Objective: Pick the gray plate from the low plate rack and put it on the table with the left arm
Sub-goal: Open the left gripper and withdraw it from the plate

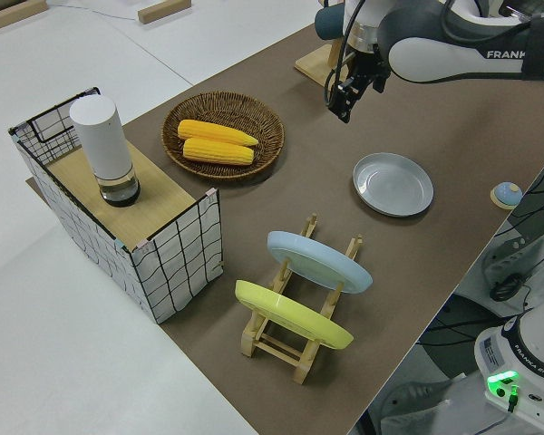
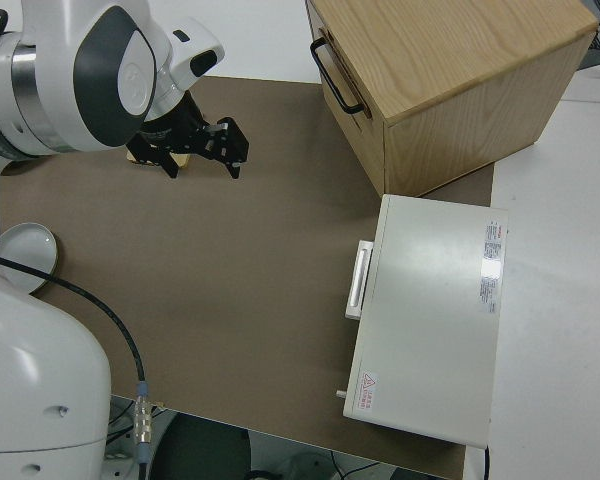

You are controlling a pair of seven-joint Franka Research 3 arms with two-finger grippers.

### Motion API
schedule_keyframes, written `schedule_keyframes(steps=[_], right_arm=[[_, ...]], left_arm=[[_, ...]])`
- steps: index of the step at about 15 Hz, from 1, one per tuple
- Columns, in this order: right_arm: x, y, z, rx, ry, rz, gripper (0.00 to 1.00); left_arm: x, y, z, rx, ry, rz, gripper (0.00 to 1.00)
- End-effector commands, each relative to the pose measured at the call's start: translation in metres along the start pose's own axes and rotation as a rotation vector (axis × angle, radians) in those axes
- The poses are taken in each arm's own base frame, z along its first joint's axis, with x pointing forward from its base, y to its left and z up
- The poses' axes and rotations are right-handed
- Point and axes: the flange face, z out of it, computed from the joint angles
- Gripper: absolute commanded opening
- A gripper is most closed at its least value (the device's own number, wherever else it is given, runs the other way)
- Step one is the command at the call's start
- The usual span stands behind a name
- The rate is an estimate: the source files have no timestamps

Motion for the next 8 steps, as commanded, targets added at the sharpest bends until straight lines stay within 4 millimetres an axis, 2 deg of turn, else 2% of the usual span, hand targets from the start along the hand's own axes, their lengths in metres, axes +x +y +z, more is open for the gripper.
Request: schedule_keyframes(steps=[1, 8], right_arm=[[-0.003, 0.001, -0.003, 0.010, -0.006, 0.001, 0.990], [-0.003, 0.001, -0.003, 0.010, -0.006, 0.001, 0.987]], left_arm=[[0.009, 0.016, -0.051, 0.079, 0.006, -0.007, 0.99], [0.008, 0.044, -0.116, 0.099, 0.066, 0.016, 0.99]])
